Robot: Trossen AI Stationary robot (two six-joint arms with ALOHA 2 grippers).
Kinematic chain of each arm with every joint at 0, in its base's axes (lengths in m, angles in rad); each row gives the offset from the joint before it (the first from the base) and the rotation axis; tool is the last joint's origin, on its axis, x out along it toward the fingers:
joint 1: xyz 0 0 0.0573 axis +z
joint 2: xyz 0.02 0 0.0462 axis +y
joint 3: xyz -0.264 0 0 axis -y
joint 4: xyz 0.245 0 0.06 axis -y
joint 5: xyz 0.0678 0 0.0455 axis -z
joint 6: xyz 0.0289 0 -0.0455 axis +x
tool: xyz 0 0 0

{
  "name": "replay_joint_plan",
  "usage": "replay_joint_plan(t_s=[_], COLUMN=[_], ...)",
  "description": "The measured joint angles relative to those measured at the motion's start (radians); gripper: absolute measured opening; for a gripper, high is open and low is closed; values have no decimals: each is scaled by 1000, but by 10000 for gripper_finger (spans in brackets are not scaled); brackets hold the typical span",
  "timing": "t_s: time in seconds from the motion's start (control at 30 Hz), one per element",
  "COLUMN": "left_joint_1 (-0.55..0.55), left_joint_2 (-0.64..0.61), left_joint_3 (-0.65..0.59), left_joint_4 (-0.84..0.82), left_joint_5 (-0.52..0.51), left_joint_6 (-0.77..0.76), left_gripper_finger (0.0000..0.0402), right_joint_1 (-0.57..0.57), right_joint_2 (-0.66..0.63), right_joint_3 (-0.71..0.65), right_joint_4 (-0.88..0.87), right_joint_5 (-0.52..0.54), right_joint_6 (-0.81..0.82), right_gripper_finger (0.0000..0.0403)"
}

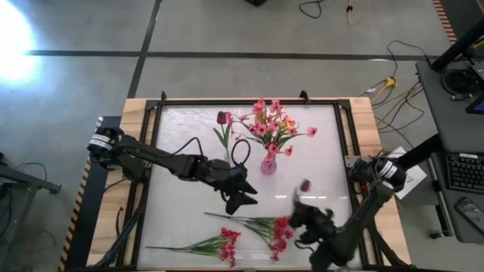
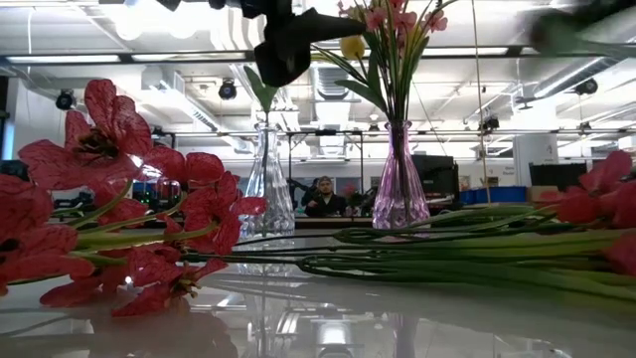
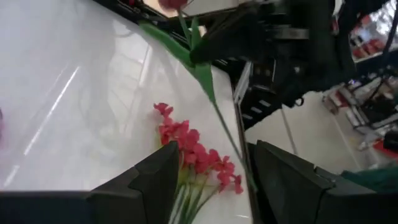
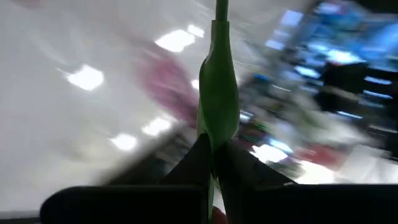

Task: Sort flowers into vase by color
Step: Put the dark red flower into the transparent vase

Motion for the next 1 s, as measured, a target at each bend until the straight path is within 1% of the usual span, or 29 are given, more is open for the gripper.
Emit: replay_joint_plan(t_s=[0.07,0.13,0.23,0.33,0.47,0.57,0.7,0.8,0.87,1.0], left_joint_1=[3,3,5,11,27,42,61,74,78,84], left_joint_2=[0,0,0,0,0,4,30,76,115,178], left_joint_3=[0,0,0,0,0,0,0,2,18,77], left_joint_4=[10,37,87,117,103,111,141,225,293,329], left_joint_5=[16,21,21,16,-17,-32,-25,72,118,200], left_joint_6=[-19,-29,-48,-78,-104,-105,-121,-159,-190,-193], left_gripper_finger=[201,201,201,201,201,201,201,201,201,201], right_joint_1=[-38,-77,-129,-169,-186,-190,-191,-195,-198,-199], right_joint_2=[0,0,0,0,0,-1,-1,-1,-1,-1], right_joint_3=[0,0,0,4,24,37,46,56,56,56], right_joint_4=[1,10,13,17,44,53,60,62,65,73], right_joint_5=[146,263,440,563,599,604,604,604,604,595], right_joint_6=[-108,-211,-293,-355,-345,-342,-355,-356,-359,-368], right_gripper_finger=[12,12,12,12,12,12,12,12,12,12])
